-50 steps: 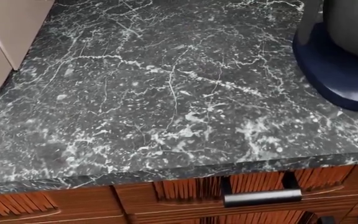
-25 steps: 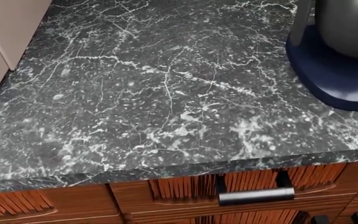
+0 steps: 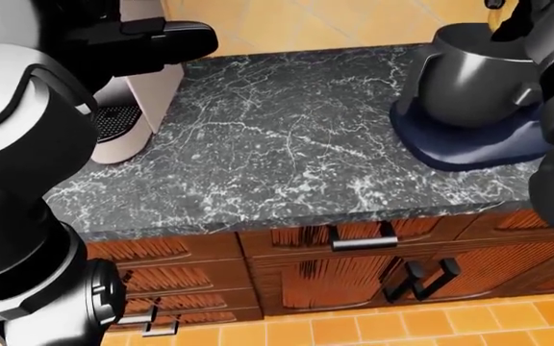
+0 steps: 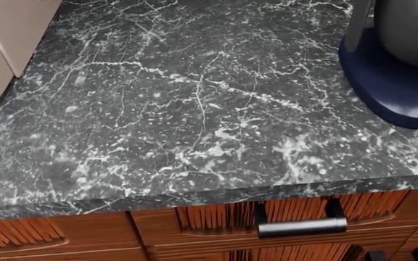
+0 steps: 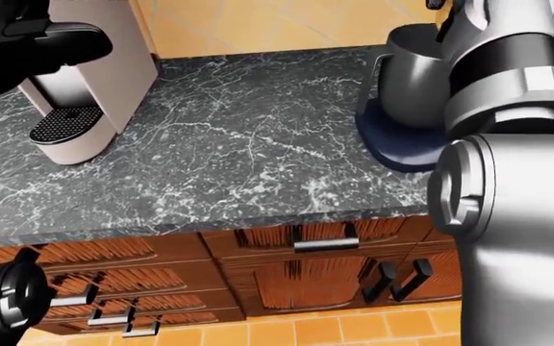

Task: Place the bread in the stand mixer bowl.

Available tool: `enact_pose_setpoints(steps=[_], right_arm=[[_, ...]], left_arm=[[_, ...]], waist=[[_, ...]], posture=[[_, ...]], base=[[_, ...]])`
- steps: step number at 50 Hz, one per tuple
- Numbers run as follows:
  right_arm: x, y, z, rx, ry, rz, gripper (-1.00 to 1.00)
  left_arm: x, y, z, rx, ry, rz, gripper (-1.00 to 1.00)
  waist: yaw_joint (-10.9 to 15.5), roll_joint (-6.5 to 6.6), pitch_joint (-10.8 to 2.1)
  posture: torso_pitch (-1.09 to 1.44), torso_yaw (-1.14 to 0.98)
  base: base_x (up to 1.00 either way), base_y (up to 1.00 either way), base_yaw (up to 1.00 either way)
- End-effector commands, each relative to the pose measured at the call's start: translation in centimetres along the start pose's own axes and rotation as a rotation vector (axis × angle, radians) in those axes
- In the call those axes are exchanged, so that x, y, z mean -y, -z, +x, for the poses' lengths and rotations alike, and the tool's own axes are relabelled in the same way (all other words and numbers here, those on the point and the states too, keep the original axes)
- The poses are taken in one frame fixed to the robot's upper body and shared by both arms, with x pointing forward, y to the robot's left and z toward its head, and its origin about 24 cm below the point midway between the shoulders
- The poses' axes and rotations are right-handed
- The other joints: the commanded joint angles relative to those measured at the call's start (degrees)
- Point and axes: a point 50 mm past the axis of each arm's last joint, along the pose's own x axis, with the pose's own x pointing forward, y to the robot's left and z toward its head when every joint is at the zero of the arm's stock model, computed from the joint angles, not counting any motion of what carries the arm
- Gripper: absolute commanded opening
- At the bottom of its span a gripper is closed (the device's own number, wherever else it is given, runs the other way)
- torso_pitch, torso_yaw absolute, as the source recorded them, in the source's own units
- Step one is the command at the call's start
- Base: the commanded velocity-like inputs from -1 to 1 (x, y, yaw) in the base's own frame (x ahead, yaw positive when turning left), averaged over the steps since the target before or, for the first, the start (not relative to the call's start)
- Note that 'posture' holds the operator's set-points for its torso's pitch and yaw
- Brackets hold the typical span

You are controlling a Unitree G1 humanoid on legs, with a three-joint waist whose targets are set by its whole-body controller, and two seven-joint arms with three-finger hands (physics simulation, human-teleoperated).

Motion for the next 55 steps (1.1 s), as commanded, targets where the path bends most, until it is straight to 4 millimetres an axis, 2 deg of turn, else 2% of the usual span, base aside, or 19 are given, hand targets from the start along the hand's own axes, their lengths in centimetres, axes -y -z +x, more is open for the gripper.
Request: enact_pose_setpoints(steps=[1, 21, 22, 23, 37, 46, 47, 50, 55], right_arm=[[3.2, -0.1, -0.3, 0.009, 0.118, 0.017, -1.0], [2.7, -0.1, -0.2, -0.007, 0.121, 0.009, -1.0], [2.7, 0.0, -0.2, -0.009, 0.117, 0.013, -0.24], [2.6, 0.0, -0.2, -0.009, 0.114, 0.008, 1.0], [2.3, -0.1, -0.2, -0.005, 0.104, 0.005, 1.0], [2.9, -0.3, -0.3, -0.001, 0.129, 0.016, 1.0], [3.2, -0.2, -0.3, -0.002, 0.149, 0.029, 1.0], [4.2, -0.2, -0.4, -0.002, 0.173, 0.255, 1.0], [5.9, 0.0, -0.7, 0.001, 0.219, 0.364, 1.0]], left_arm=[[-0.1, -1.4, -0.3, 0.071, -0.005, -0.018, 1.0], [-0.1, -1.4, -0.2, 0.071, -0.004, -0.019, 1.0], [0.0, -1.4, -0.3, 0.071, -0.004, -0.018, 1.0], [-0.1, -1.4, -0.2, 0.07, -0.004, -0.018, 1.0], [0.0, -1.5, -0.3, 0.071, -0.002, -0.018, 1.0], [0.0, -1.4, -0.3, 0.071, -0.003, -0.018, 1.0], [0.0, -1.5, -0.4, 0.072, -0.004, -0.018, 1.0], [0.0, -1.5, -0.4, 0.072, -0.004, -0.017, 1.0], [0.1, -1.5, -0.5, 0.072, -0.004, -0.018, 1.0]], waist=[[0.0, -0.31, -1.94], [0.0, -0.49, -2.02], [0.0, -0.49, -1.99], [0.0, -0.49, -1.97], [0.0, -0.58, -1.98], [0.0, -0.53, -1.98], [0.0, -0.53, -1.99], [0.0, -0.49, -1.97], [0.1, -0.45, -1.82]], posture=[[0.0, 0.0], [0.0, 0.0], [0.0, 0.0], [0.0, 0.0], [0.0, 0.0], [0.0, 0.0], [0.0, 0.0], [0.0, 0.0], [0.0, 0.0]], base=[[0.0, 0.0, 0.0], [0.0, 0.0, 0.0], [0.0, 0.0, 0.0], [0.0, 0.0, 0.0], [0.0, 0.0, 0.0], [0.0, 0.0, 0.0], [0.0, 0.0, 0.0], [0.0, 0.0, 0.0], [0.0, 0.0, 0.0]])
